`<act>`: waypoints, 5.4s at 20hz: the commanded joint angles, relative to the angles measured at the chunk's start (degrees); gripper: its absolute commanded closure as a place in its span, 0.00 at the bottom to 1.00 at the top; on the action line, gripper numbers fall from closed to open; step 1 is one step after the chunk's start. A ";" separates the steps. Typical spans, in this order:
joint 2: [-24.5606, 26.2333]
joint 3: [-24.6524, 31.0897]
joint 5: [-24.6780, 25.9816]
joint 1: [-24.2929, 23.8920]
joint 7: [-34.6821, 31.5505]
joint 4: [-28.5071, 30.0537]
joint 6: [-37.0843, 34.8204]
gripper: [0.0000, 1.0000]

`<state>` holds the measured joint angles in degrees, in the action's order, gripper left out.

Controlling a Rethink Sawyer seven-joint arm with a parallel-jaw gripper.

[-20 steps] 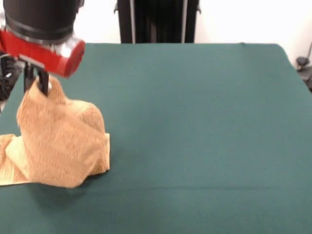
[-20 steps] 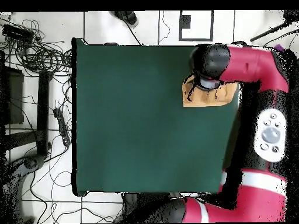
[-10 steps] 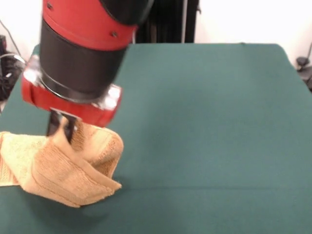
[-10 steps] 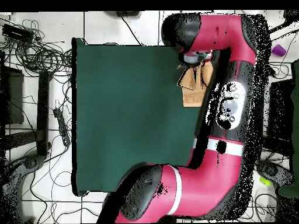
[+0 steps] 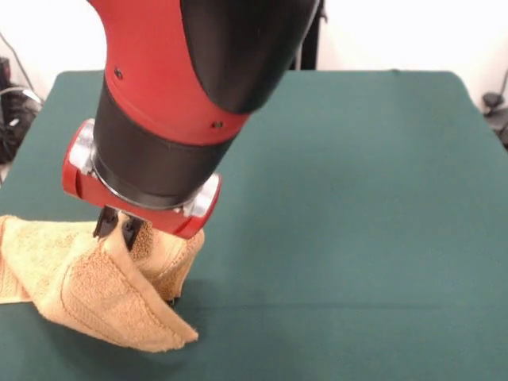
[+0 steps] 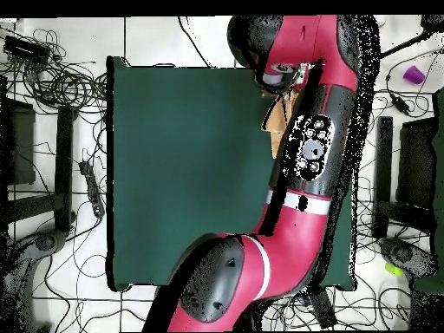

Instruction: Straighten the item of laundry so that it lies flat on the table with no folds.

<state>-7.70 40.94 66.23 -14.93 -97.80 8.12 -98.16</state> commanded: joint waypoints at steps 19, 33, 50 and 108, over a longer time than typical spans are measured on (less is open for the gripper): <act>4.05 62.14 50.79 -6.03 1.04 -0.48 7.46 1.00; 5.78 73.85 59.18 -5.56 -11.61 -0.71 6.03 1.00; 3.34 54.19 35.01 -6.40 -19.02 5.95 7.18 1.00; -7.94 32.76 7.93 -17.42 -8.31 26.64 -0.64 0.00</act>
<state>-10.02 85.01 83.23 -28.43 -102.23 19.74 -92.33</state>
